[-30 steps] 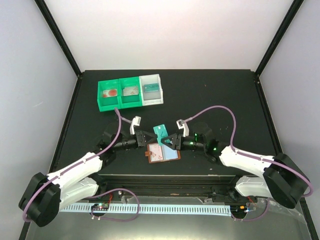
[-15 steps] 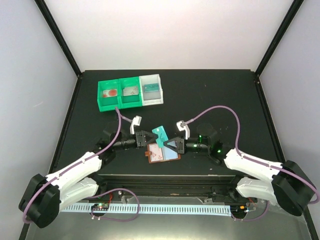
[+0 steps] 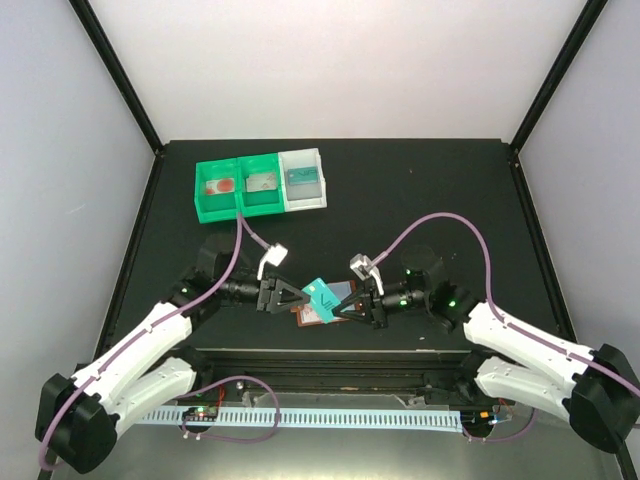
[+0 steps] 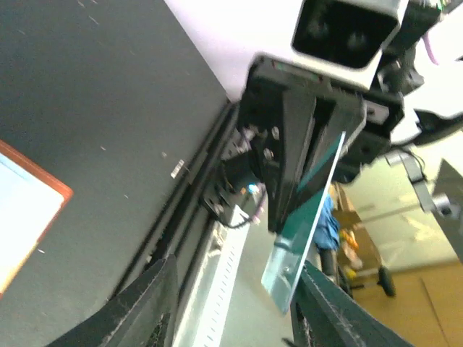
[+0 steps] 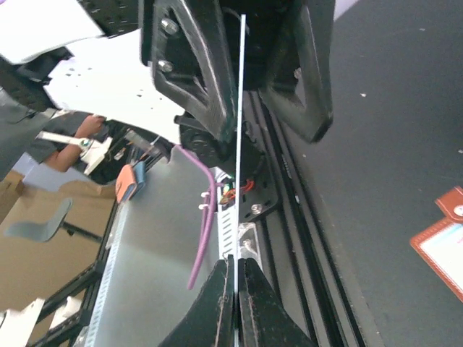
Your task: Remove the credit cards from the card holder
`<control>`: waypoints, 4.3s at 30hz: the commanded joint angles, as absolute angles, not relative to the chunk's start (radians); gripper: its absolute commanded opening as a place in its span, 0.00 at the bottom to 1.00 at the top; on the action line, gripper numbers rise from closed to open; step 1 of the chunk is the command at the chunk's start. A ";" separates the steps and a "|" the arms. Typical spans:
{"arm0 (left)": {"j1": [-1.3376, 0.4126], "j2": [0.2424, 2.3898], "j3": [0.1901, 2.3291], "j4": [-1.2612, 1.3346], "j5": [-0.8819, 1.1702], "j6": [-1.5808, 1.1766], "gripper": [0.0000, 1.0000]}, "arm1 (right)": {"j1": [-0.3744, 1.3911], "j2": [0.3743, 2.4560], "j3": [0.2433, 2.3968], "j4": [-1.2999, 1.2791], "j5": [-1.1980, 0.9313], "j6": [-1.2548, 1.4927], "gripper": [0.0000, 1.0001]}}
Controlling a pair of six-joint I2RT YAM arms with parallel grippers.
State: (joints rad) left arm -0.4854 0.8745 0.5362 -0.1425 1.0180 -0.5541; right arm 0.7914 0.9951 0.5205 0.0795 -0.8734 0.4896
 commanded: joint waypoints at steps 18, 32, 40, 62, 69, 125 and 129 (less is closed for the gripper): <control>-0.477 0.820 0.641 -0.345 1.232 -0.373 0.26 | 0.794 1.030 0.627 -0.096 -1.070 0.334 0.01; -0.479 0.828 0.647 -0.308 1.179 -0.414 0.02 | 0.794 1.054 0.662 -0.148 -0.912 0.336 0.29; -0.479 0.863 0.662 -0.262 1.049 -0.500 0.02 | 0.795 0.956 0.632 -0.133 -0.687 0.376 0.98; -0.426 1.321 1.020 -0.239 0.433 -0.554 0.02 | 0.794 0.746 0.609 -0.251 -0.252 0.430 1.00; -0.384 1.414 1.115 -0.194 0.263 -0.558 0.02 | 0.795 0.642 0.580 -0.233 -0.194 0.493 1.00; -0.273 2.250 1.726 -0.060 0.168 -0.806 0.05 | 0.795 0.719 0.611 -0.276 -0.086 0.487 1.00; -0.273 2.266 1.738 -0.068 0.158 -0.796 0.06 | 0.795 0.714 0.616 -0.292 -0.080 0.482 1.00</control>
State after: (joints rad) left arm -0.2802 2.2375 1.6829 -0.0540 0.1722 -0.8074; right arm 0.7914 0.7212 0.5869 -0.2810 -0.1078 0.4995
